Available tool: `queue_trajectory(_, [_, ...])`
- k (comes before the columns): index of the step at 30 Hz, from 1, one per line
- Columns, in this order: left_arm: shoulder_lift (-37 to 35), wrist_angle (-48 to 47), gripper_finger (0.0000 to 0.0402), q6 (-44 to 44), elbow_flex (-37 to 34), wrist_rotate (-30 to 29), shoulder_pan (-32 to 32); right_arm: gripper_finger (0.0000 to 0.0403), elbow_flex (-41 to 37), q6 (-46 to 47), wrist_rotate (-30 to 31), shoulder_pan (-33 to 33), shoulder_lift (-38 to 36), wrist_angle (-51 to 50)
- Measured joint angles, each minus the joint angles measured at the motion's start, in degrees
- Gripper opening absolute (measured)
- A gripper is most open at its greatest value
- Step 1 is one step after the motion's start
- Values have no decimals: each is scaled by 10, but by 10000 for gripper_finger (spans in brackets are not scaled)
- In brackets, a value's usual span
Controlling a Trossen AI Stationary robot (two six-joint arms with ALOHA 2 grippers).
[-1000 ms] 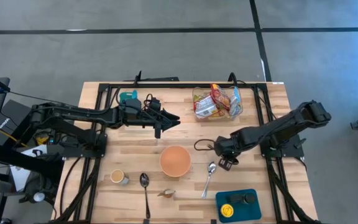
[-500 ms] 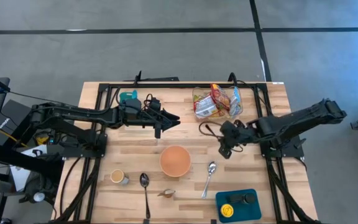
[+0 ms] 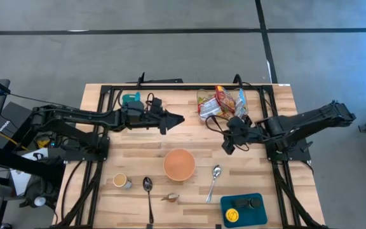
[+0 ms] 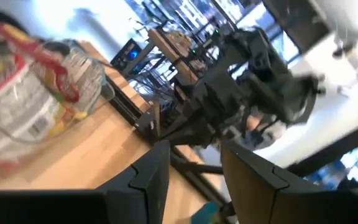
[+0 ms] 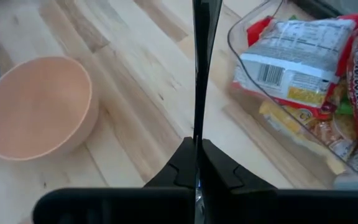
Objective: Pick & Place Food Item
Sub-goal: Put the top black spoon into the light green bin
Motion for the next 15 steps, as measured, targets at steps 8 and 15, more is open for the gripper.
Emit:
queue_trajectory(8, [0,-26,140,-103,0,-12,0,0,2,-46,-4,-32,34,20])
queue_trajectory(15, [0,-44,140,-102,0,-14,0,0,54,-100,-20,-57,78,14])
